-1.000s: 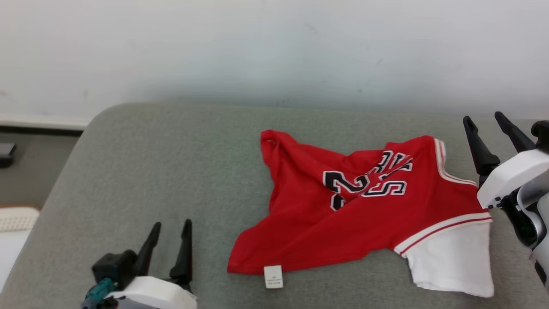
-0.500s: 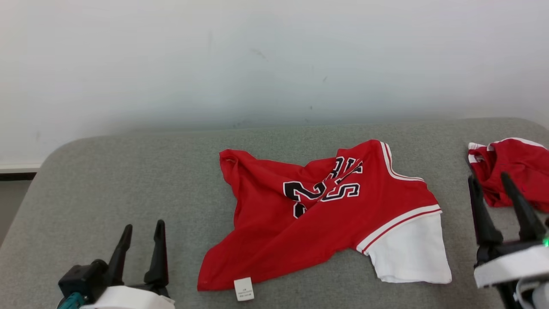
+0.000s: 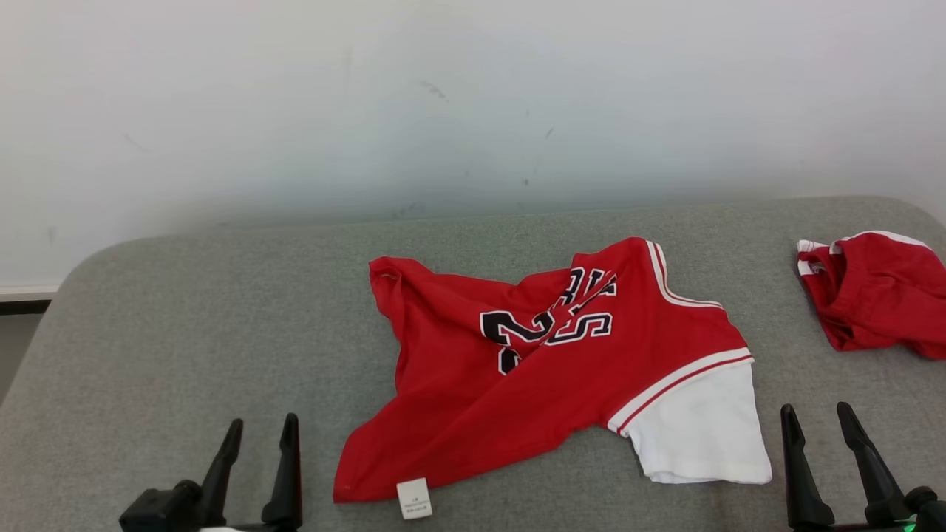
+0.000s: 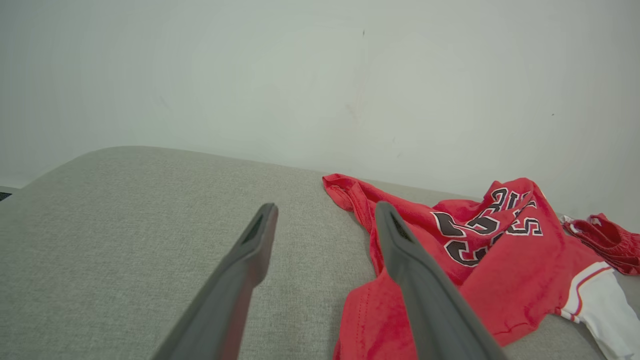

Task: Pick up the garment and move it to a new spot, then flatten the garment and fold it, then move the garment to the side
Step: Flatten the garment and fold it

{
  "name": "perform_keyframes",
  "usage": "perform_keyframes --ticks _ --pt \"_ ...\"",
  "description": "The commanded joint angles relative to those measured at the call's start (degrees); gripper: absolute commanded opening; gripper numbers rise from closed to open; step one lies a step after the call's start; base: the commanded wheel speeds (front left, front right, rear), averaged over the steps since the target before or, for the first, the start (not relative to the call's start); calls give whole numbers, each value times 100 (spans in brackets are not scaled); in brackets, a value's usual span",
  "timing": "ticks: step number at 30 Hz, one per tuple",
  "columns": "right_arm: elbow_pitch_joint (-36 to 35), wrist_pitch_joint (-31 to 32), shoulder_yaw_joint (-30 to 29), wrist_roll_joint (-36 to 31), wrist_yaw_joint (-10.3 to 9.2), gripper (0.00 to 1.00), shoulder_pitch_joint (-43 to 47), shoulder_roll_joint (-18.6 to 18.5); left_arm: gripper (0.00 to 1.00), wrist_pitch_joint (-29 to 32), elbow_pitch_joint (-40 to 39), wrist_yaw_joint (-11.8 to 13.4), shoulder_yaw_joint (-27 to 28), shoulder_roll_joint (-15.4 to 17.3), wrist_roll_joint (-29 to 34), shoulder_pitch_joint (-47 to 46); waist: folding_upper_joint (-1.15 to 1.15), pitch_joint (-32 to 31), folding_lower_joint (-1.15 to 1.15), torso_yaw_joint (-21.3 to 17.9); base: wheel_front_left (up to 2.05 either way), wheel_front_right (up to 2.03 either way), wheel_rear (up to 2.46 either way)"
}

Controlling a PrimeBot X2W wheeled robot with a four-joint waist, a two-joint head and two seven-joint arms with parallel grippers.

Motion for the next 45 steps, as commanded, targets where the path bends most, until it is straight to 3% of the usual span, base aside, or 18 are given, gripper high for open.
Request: perform_keyframes --ticks 1,13,21,28,37,45 --pt "30 -16 -33 -86 -12 100 12 33 100 1 32 -48 42 -26 89 -21 0 7 0 1 0 0 0" --pt "540 168 -143 -182 -12 100 -266 30 100 61 419 -256 -20 -147 124 -151 0 51 0 8 0 0 0" --pt "1432 1263 -200 -86 -12 100 -798 1 100 609 648 -341 -276 -69 19 -340 0 193 0 8 0 0 0" --pt "2335 2254 -347 -240 -12 100 -1271 126 100 1500 865 -429 -660 56 -108 -435 0 319 0 66 0 0 0" --pt "2943 2596 -456 -241 -12 100 -1660 293 100 2119 959 -459 -945 151 -272 -726 0 550 0 143 0 0 0" --pt "3314 2821 -265 -104 -12 100 -1781 368 100 2410 1182 -292 -935 214 -279 -837 0 661 0 103 0 0 0"
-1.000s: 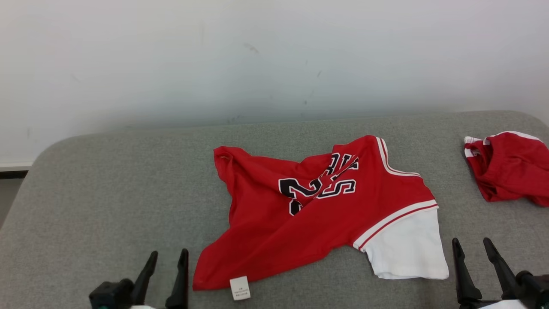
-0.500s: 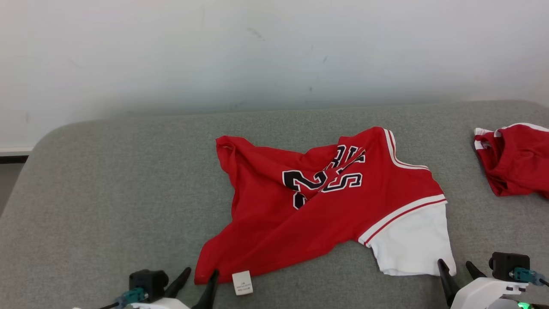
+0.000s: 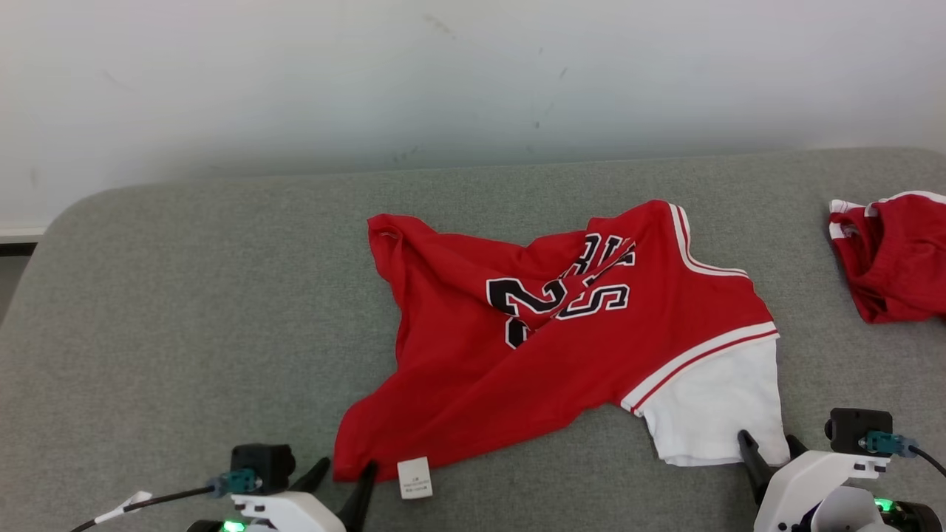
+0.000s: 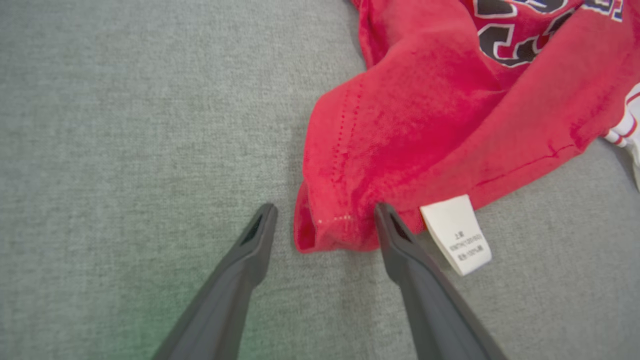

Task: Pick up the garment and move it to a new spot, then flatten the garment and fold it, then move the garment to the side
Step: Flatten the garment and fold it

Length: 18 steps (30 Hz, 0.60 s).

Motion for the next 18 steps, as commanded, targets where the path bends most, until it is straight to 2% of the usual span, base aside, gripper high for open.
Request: perform_keyframes --ticks 1,2,3,4,5,6,7,18 --pt "207 147 121 98 -11 100 95 67 100 10 25 -12 -11 26 -42 -24 0 8 0 -1 0 0 0" --pt "227 154 167 129 -4 100 100 80 100 3 15 -15 -19 27 -58 -23 0 12 0 -1 0 0 0" --pt "248 168 219 144 0 96 102 91 100 15 13 -26 -34 16 -91 -18 0 13 0 -2 0 0 0" --pt "264 171 259 173 4 62 107 99 46 34 12 -38 -49 1 -107 -12 0 12 0 -2 0 0 0" --pt "282 169 289 214 9 46 118 105 5 21 -13 -49 -64 -17 -125 -1 0 7 0 -1 0 0 0" --pt "299 161 317 243 9 17 129 109 0 9 -39 -46 -74 -27 -144 14 0 -1 0 1 0 0 0" --pt "288 102 346 282 10 0 132 110 0 12 -57 -53 -81 -33 -171 33 0 -12 0 4 0 0 0" --pt "-25 -691 234 559 -1 0 174 2 0 -228 -278 -3 -28 20 -285 245 0 -376 0 28 0 0 0"
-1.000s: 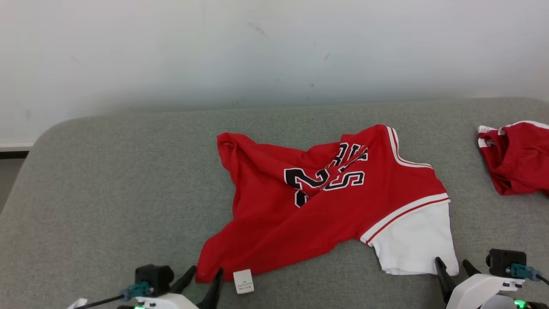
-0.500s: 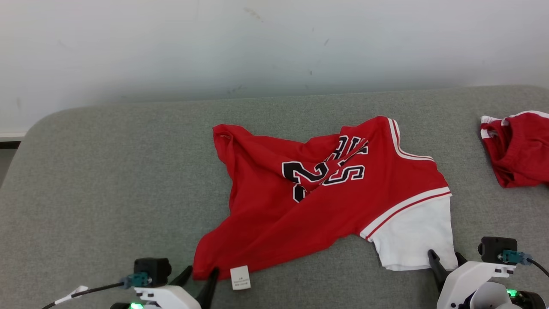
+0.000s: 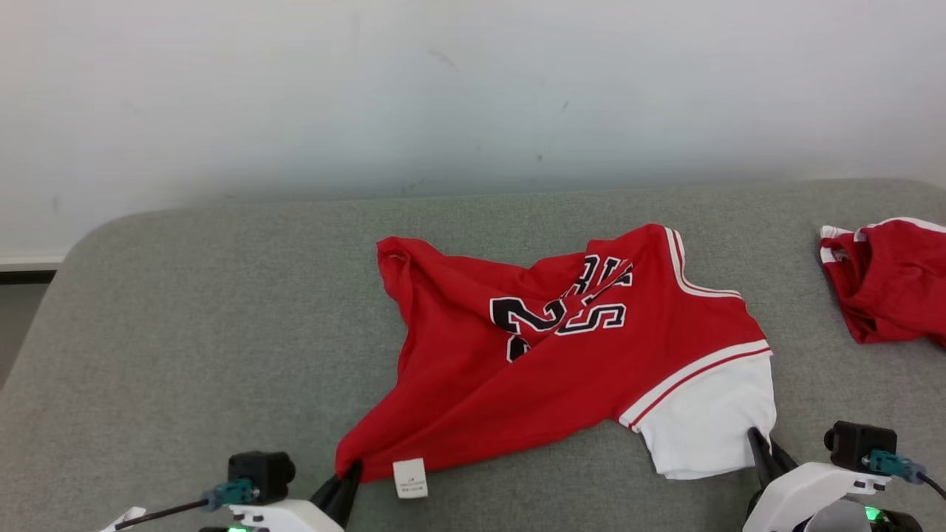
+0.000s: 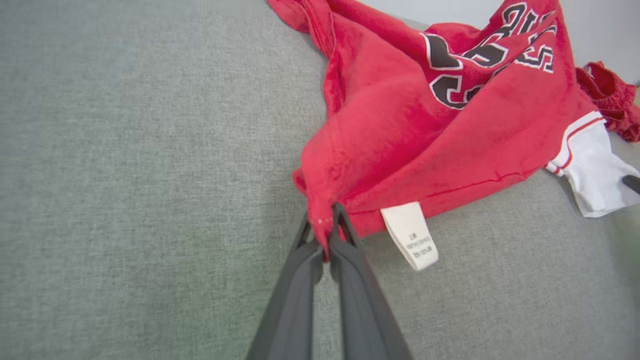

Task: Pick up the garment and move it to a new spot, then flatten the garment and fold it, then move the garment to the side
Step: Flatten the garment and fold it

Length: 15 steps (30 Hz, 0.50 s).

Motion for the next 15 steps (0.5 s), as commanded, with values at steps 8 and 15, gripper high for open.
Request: perform_keyframes --ticks 8,15 --pt "-1260 -442 96 934 13 0 -74 -32 0 -237 -460 4 63 196 38 -278 0 -72 0 8 0 0 0" --pt "-1768 -356 231 1330 13 0 -921 -306 0 88 -477 -129 -48 645 -2 -1456 0 305 0 -4 0 0 0"
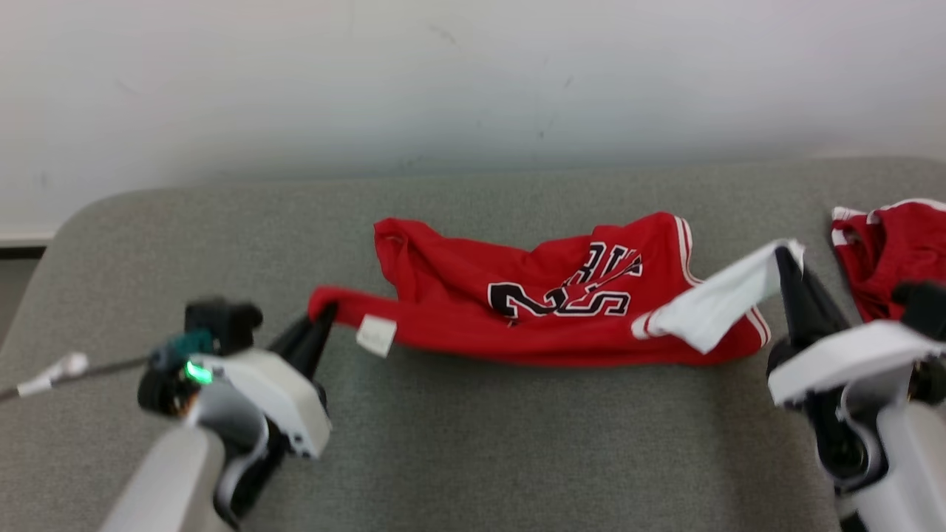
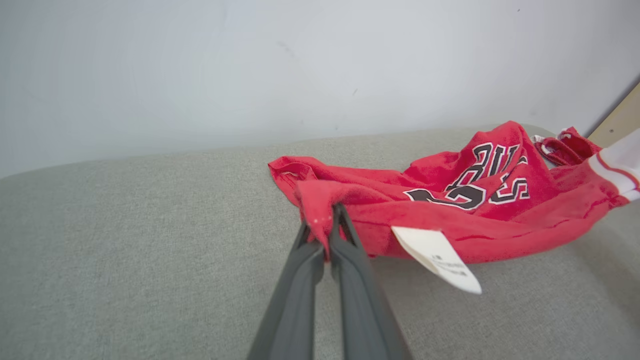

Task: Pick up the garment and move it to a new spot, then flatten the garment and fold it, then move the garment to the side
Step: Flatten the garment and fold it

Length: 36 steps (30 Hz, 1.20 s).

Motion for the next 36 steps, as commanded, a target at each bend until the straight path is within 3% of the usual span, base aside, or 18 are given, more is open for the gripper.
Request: perform_keyframes --ticks 1,9,13,17,26,36 --pt "44 85 29 71 12 0 -381 -103 0 67 104 -35 -26 137 -95 -404 0 228 0 -6 0 0 0" --pt "683 282 59 163 12 0 -2628 -230 0 283 871 -72 -573 744 -520 -2906 0 1349 0 -36 0 0 0" --pt "1185 94 73 -90 12 0 -3932 -261 0 229 1201 -73 -1058 1143 -633 -4194 0 1892 0 -66 0 0 0" --pt "1818 -204 24 -378 12 0 -5078 -244 0 113 1650 -74 -1492 1334 -844 -5249 0 2156 0 -52 0 0 0" --pt "2796 -726 28 -609 8 0 -7017 -216 0 -359 2747 -75 -2058 1282 -1269 -6950 0 2266 0 -52 0 0 0" --pt "3452 -929 185 -548 7 0 -8210 -190 0 -692 3722 -76 -2295 1069 -1805 -8014 0 2249 0 -153 0 0 0"
